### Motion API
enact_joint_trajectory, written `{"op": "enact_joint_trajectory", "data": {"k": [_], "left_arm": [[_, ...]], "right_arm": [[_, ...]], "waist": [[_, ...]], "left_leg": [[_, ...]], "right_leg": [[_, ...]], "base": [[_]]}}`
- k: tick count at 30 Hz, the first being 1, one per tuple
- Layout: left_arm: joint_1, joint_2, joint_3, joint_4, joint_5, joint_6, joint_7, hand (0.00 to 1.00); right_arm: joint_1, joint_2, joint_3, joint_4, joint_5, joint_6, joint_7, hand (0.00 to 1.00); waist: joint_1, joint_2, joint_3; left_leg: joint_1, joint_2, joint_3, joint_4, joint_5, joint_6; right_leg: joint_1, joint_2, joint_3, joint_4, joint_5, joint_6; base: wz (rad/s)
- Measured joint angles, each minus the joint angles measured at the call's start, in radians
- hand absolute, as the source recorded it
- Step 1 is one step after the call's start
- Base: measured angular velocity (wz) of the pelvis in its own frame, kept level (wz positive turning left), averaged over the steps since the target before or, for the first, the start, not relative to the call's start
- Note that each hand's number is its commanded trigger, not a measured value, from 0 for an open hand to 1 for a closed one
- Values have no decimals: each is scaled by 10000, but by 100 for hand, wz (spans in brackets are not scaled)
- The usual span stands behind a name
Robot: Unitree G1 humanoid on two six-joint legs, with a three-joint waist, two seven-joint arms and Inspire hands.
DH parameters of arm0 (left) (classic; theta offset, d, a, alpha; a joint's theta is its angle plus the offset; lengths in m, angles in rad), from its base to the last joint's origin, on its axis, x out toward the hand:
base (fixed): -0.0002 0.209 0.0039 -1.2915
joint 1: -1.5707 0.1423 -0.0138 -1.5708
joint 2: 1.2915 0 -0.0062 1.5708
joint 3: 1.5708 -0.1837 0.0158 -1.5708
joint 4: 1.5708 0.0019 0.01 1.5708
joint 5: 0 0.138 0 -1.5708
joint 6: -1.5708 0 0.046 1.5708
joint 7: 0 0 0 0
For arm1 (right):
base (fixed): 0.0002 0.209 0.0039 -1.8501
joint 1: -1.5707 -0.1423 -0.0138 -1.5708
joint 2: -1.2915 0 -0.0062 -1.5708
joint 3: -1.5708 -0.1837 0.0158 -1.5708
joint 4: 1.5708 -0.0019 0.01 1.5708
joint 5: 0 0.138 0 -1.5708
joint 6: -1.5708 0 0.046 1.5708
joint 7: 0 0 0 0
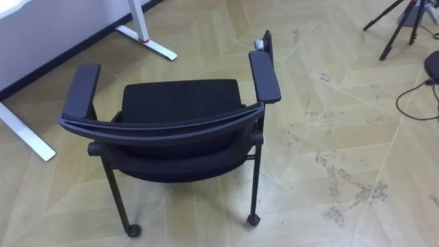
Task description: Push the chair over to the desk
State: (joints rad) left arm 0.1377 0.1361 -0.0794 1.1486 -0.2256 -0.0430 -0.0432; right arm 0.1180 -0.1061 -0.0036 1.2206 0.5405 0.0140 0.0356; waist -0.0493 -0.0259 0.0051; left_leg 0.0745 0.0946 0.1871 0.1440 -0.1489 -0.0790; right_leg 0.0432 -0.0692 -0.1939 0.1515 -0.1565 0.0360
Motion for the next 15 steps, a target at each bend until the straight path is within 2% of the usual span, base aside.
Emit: {"op": "enact_joint_trajectory", "data": {"k": [4, 8, 15], "left_arm": [[145, -65, 209, -87, -107, -3, 198, 0], [277, -73, 373, -116, -274, -26, 423, 0], [433, -86, 813, -96, -410, -120, 737, 0]], "right_arm": [[5, 27, -190, 42, 3, 14, 54, 0], [3, 24, -192, 161, 156, 23, 116, 0], [-2, -19, -197, 275, 123, 3, 225, 0]], "waist": [[-8, -18, -6], [57, -30, -46], [285, 33, -66]], "left_leg": [[29, -2, -1, -1, 0, 0], [56, -5, -1, 0, 0, 0], [42, -6, -23, -5, -1, 0]], "right_leg": [[62, 1, -10, -23, -1, 1], [82, 1, -16, -29, -2, 2], [125, 1, -34, -17, -1, 2]], "base": [[0], [0], [1]]}}
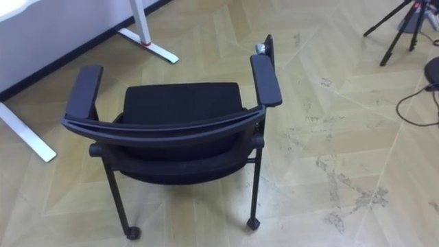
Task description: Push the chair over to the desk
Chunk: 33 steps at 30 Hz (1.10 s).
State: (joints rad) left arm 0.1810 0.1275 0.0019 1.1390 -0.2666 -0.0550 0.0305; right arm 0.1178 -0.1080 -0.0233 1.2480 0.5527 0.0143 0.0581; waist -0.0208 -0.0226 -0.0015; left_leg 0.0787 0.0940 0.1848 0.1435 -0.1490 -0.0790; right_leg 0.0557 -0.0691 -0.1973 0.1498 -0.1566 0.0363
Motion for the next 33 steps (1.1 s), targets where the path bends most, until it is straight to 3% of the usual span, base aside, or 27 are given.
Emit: {"op": "enact_joint_trajectory", "data": {"k": [7, 12, 16, 19, 23, 25, 31, 33], "left_arm": [[264, -67, 281, -227, -162, -203, -17, 0], [396, -52, 766, -250, -162, -348, 92, 0], [867, 22, 1061, -595, -256, -398, 236, 0], [1356, 46, 1392, -516, -243, -359, 417, 0], [1704, 10, 1423, -358, -244, -241, 484, 0], [1896, 3, 1439, -499, -227, -141, 506, 0], [2227, -6, 1852, -1409, 910, -89, 571, 0], [2236, -18, 1942, -2060, 1252, -101, 746, 0]], "right_arm": [[-302, -65, 5, 334, -146, 0, 133, 0], [-362, -144, 16, 408, -398, 11, 268, 0], [-399, -146, 15, 454, -407, 60, 269, 0], [-470, -243, 15, 455, -563, 86, 253, 0], [-573, -334, 20, 455, -915, 84, 311, 0], [-688, -378, 19, 456, -1125, 63, 321, 0], [-869, -516, 16, 631, -1313, -126, 540, 0], [-890, -580, 19, 674, -1303, -180, 539, 0]], "waist": [[58, 19, 10], [312, -19, 8], [604, -48, 14], [859, -25, 11], [958, -52, 67], [1098, 17, 43], [1124, 70, 84], [1314, 132, 86]], "left_leg": [[-149, -10, -268, 1, -29, 45], [-334, -60, -585, 98, -60, 98], [-348, -75, -725, 103, -62, 101], [-364, -94, -801, 139, -62, 101], [-416, -194, -1053, 234, -75, 122], [-474, -206, -1167, 265, -90, 140], [-492, -295, -1590, 389, -90, 140], [-501, -306, -1625, 389, -90, 141]], "right_leg": [[-9, -1, -265, -2, -14, 9], [48, -60, -608, 2, -41, 43], [147, -77, -799, -9, -96, 45], [194, -95, -864, 2, -131, 51], [343, -197, -1185, 11, -233, 108], [363, -198, -1277, -6, -240, 112], [718, -197, -1512, -166, -281, 129], [728, -192, -1524, -155, -302, 129]], "base": [[15], [18], [16], [9], [24], [17], [23], [10]]}}
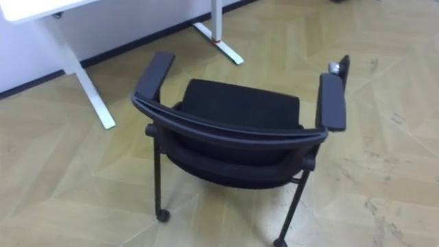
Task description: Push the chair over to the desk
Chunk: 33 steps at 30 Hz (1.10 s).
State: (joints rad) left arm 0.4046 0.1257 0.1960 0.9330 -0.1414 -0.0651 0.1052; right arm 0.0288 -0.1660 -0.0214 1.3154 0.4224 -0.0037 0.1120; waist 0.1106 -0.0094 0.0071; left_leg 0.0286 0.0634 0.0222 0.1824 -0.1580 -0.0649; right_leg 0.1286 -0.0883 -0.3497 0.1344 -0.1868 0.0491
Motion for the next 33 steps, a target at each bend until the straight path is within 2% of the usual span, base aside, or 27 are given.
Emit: {"op": "enact_joint_trajectory", "data": {"k": [4, 6, 8, 11, 14, 16, 18, 19, 20, 21, 23, 25, 30, 33], "left_arm": [[14, 2, -24, -818, 211, -244, 438, 0], [159, 20, 18, -1421, 235, -317, 775, 0], [316, 27, 223, -2055, 250, -449, 1047, 0], [296, 64, 626, -2798, 716, -742, 1559, 0], [162, 131, 767, -3269, 945, -1037, 2019, 0], [162, 141, 763, -3979, 1243, -1044, 2205, 0], [209, 172, 762, -5443, 1889, -1117, 2526, 0], [166, 195, 761, -5678, 2105, -1185, 2627, 0], [37, 250, 759, -6035, 2514, -1321, 2857, 0], [15, 271, 750, -6668, 2912, -1305, 3066, 0], [-43, 300, 595, -7883, 3437, -1335, 3349, 0], [-232, 509, 319, -8797, 4081, -1473, 3659, 0], [-698, 619, -20, -10297, 5443, -1456, 3722, 0], [-735, 986, -446, -11123, 6166, -1454, 3721, 0]], "right_arm": [[-3, -14, 10, 15, 17, -246, -8, 0], [-16, -59, -11, 22, 44, -343, -23, 0], [-16, -158, -12, 27, 51, -414, -81, 0], [-23, -341, -251, 17, 18, -651, -252, 0], [-16, -442, -419, 18, -46, -767, -308, 0], [-22, -449, -427, 3, -19, -865, -317, 0], [-25, -446, -497, 18, 16, -874, -353, 0], [-45, -447, -509, 23, 52, -887, -361, 0], [-82, -447, -552, 44, 101, -956, -347, 0], [-92, -436, -578, 92, 103, -1022, -298, 0], [-143, -428, -580, 175, 150, -1044, -236, 0], [-132, -426, -580, 188, 232, -1039, -212, 0], [-66, -433, -574, 319, 424, -1031, -244, 0], [2, -438, -600, 361, 499, -1027, -261, 0]], "waist": [[81, 54, 18], [99, 122, -14], [111, 168, 20], [182, 230, 3], [237, 296, 75], [188, 380, 51], [204, 385, 42], [203, 389, 36], [147, 400, 26], [-12, 387, 25], [-103, 345, 15], [-267, 346, 1], [-580, 361, -12], [-793, 356, -9]], "left_leg": [[-101, -56, -153, 29, 0, 1], [-171, -68, -161, 76, -3, 6], [-178, -73, -183, 78, -3, 6], [-146, -80, -183, 64, -2, 6], [13, -80, -146, 33, -3, 6], [-3, -77, -110, 46, -3, 6], [-16, -79, -137, 42, -3, 6], [-5, -79, -135, 48, -3, 6], [10, -84, -144, 58, -3, 6], [-1, -97, -209, 63, -3, 7], [-4, -106, -243, 56, -1, 8], [31, -124, -249, 43, -1, 9], [27, -132, -227, 43, -1, 9], [26, -134, -216, 41, -1, 9]], "right_leg": [[5, -18, -82, -2, -20, 15], [-23, -18, -73, -1, -27, 12], [-13, -17, -80, 7, -28, 9], [24, -17, -69, -1, -29, 8], [149, -15, 24, -28, -38, 16], [130, -6, 93, -23, -62, 6], [111, 19, 190, 8, -104, -14], [124, 17, 189, 10, -103, -14], [146, 15, 193, 2, -101, -18], [155, 16, 212, 9, -100, -18], [160, 18, 237, 12, -100, -18], [193, 0, 273, 3, -100, -18], [136, -4, 410, 1, -101, -18], [136, -4, 426, -13, -101, -18]], "base": [[13], [5], [5], [1], [-4], [-2], [6], [0], [4], [6], [4], [0], [-6], [0]]}}
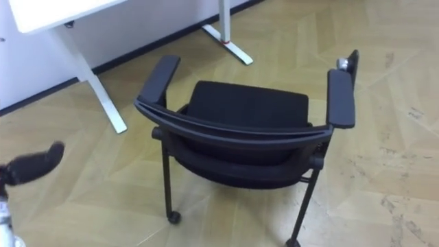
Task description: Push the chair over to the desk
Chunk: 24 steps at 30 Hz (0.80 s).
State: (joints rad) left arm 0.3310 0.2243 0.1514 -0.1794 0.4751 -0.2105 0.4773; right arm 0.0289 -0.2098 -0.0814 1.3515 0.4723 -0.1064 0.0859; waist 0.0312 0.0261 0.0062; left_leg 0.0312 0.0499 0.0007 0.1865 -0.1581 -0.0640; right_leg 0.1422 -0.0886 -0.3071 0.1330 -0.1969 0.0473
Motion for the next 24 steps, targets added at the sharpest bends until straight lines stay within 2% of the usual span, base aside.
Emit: {"op": "enact_joint_trajectory", "data": {"k": [4, 6, 9, 12, 15, 17, 20, 24], "left_arm": [[-3, 330, -307, -320, 937, 7, -7, 0], [-11, 340, -534, -347, 1468, 22, -44, 0], [-12, 345, -898, -418, 1710, 74, -119, 0], [-33, 378, -1203, -791, 2133, 90, -253, 0], [-73, 409, -1325, -987, 2884, 127, -332, 0], [-99, 470, -1500, -949, 3474, 244, -382, 0], [-79, 746, -2124, -659, 4049, 543, -718, 0], [-64, 820, -2799, -507, 4252, 871, -1115, 0]], "right_arm": [[-15, 20, -117, 87, 37, -4, 14, 0], [-7, 48, -110, 262, 35, -1, 7, 0], [-15, 138, -107, 462, 150, 7, 0, 0], [-15, 211, -121, 556, 526, 129, 10, 0], [3, 207, -116, 554, 631, 204, 14, 0], [-27, 209, -147, 553, 622, 239, 61, 0], [-31, 159, -194, 553, 680, 356, 264, 0], [-45, 157, -214, 523, 726, 459, 367, 0]], "waist": [[-310, 81, -43], [-361, 105, -48], [-523, 130, -57], [-605, 113, -17], [-681, 112, -11], [-808, 134, -12], [-877, 175, -27], [-1000, 170, -21]], "left_leg": [[26, -3, 11, -2, 0, 0], [126, -1, 81, -11, 0, 0], [143, 0, 112, -12, 0, 0], [161, -1, 181, -43, 0, 0], [237, -5, 266, -73, 0, 0], [260, -7, 273, -102, 0, 0], [366, -6, 288, -205, 0, 1], [425, -6, 319, -231, 0, 1]], "right_leg": [[1, 1, 86, -4, 0, 0], [35, -3, 191, 7, 0, -1], [25, -4, 294, 7, 2, -2], [-4, -3, 400, 1, 1, -1], [-11, -1, 607, 2, 1, -1], [-5, -1, 643, 9, 1, -1], [-3, 3, 784, 16, 1, -2], [2, 3, 878, 21, 1, -1]], "base": [[-2], [-15], [-6], [-4], [-11], [-4], [-9], [-7]]}}
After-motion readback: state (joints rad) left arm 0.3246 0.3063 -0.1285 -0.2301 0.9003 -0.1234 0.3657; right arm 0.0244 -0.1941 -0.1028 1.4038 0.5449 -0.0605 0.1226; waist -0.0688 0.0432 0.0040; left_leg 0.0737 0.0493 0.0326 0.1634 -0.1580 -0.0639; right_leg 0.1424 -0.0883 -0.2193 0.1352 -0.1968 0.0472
